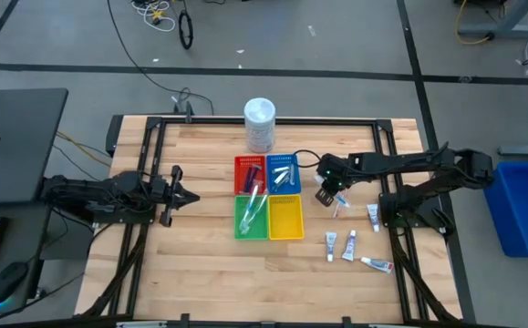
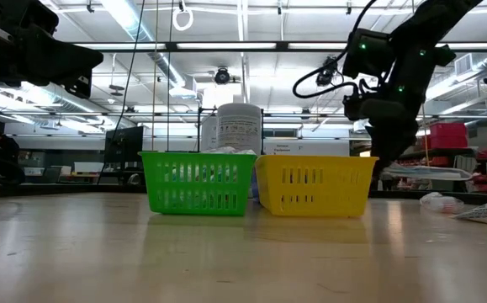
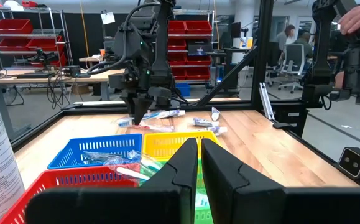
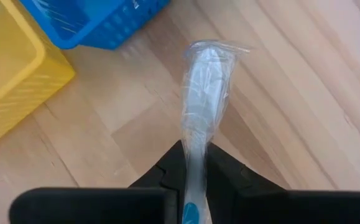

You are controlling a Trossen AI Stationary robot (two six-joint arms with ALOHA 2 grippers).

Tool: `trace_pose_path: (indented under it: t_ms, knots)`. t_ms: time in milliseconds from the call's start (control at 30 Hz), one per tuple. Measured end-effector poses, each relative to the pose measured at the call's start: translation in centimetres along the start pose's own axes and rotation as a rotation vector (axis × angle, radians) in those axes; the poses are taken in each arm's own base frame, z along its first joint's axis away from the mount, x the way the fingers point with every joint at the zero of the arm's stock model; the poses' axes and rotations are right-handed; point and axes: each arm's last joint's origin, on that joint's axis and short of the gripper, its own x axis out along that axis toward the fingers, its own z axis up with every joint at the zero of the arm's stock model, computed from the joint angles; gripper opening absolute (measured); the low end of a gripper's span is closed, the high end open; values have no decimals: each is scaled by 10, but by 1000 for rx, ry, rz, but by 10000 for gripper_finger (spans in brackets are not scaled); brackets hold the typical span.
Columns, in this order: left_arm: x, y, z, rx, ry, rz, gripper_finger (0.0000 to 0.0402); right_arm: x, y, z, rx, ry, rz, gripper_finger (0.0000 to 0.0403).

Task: Pick & Place Travel size toiletries
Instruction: Put the blue toothbrush into the green bin

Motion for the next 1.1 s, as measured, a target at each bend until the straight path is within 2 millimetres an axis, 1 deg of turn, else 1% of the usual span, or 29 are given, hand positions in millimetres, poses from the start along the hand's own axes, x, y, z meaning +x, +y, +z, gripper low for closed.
trace_pose_path:
  t_ms: [100,233,533,700,800,933,1100]
  knots:
    - [0,0,0,0,0,-1,28,-3,3,2,-21,-6,6,47]
    - [0,0,0,0,0,0,27,-12,10,11,-45,-29,22,45]
    - [0,0,0,0,0,0,27,-45,31,37,-97,-124,78,46]
    - [0,0,0,0,0,0,27,-64,44,49,-157,-197,119,46]
    - [0,0,0,0,0,0,27,-74,52,55,-229,-243,139,47]
    - [0,0,0,0,0,0,28,-79,61,57,-337,-302,161,44]
    - [0,0,0,0,0,0,28,-81,67,57,-364,-334,182,45]
